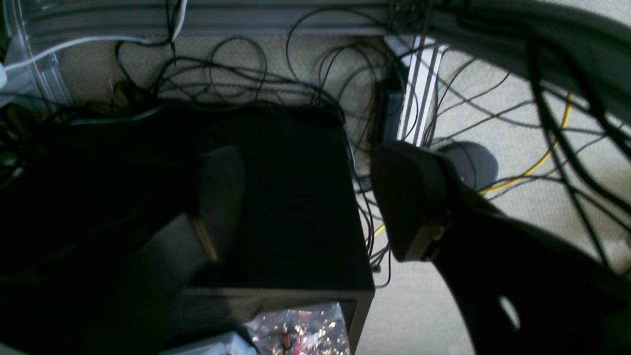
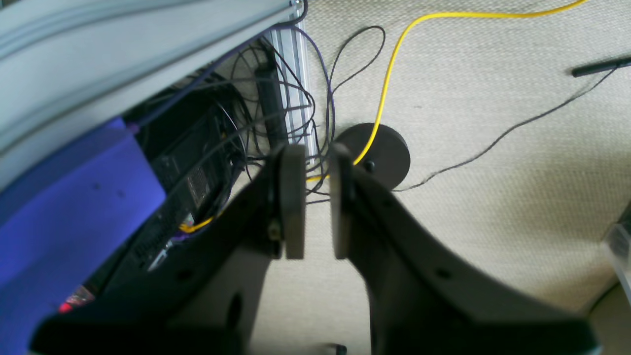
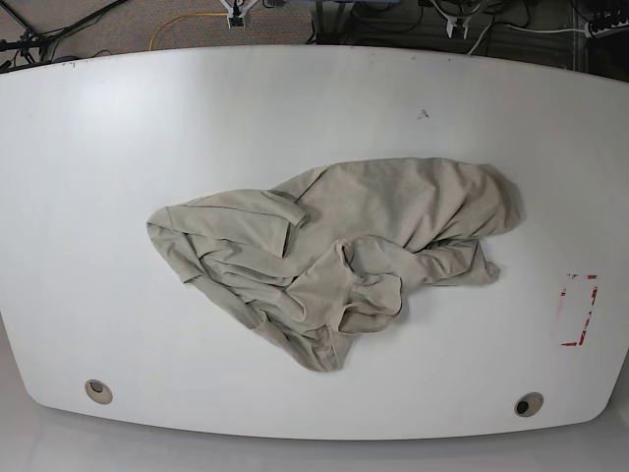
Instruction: Fold the T-shirt properly
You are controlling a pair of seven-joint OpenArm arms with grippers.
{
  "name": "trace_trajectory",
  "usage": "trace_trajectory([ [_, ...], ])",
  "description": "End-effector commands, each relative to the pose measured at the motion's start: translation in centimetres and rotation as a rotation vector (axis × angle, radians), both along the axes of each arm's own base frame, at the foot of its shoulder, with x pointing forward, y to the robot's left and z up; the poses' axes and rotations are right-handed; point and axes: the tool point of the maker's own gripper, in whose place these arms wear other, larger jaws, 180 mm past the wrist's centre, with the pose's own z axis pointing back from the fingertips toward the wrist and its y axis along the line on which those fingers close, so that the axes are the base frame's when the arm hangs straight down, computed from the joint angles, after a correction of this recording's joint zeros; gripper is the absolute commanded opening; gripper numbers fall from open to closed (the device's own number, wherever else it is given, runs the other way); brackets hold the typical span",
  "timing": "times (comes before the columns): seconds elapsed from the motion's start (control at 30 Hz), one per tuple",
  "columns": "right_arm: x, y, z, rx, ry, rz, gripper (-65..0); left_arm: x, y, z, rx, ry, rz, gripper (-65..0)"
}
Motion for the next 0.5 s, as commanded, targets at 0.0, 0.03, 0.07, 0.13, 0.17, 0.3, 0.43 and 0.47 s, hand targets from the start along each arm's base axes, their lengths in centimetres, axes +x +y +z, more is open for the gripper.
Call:
trace_trajectory([
  [0.0, -0.32, -0.12, 0.07, -0.002, -0.001, -0.001, -57.4, -0.2, 0.67, 0.12, 0.015, -0.003, -0.003, -24.1],
  [0.03, -0.44, 0.07, 0.04, 0.002, 0.004, -0.003, -57.3, 0.05, 0.58, 0.1, 0.014, -0.007, -0.001, -24.0],
  [0.07, -0.56, 0.26, 0.01, 0.006, 0.009, -0.004, -57.3, 0.29, 0.48, 0.07, 0.013, -0.011, 0.002, -23.8],
  [0.13, -0.57, 0.33, -0.01, 0.007, 0.011, -0.003, -57.3, 0.39, 0.51, 0.08, 0.013, -0.013, 0.001, -23.9],
  [0.17, -0.57, 0.36, -0.01, 0.008, 0.011, -0.003, -57.3, 0.51, 0.49, 0.08, 0.013, -0.016, 0.0, -23.9],
  [0.3, -0.56, 0.38, -0.02, 0.008, 0.011, -0.004, -57.3, 0.62, 0.49, 0.09, 0.014, -0.018, 0.0, -23.9],
  [0.43, -0.48, 0.34, 0.0, 0.007, 0.008, -0.004, -57.2, 0.36, 0.51, 0.07, 0.014, -0.013, 0.005, -23.8],
  [0.47, -0.46, 0.35, 0.0, 0.007, 0.008, -0.003, -57.2, 0.34, 0.51, 0.06, 0.014, -0.012, 0.005, -23.8],
])
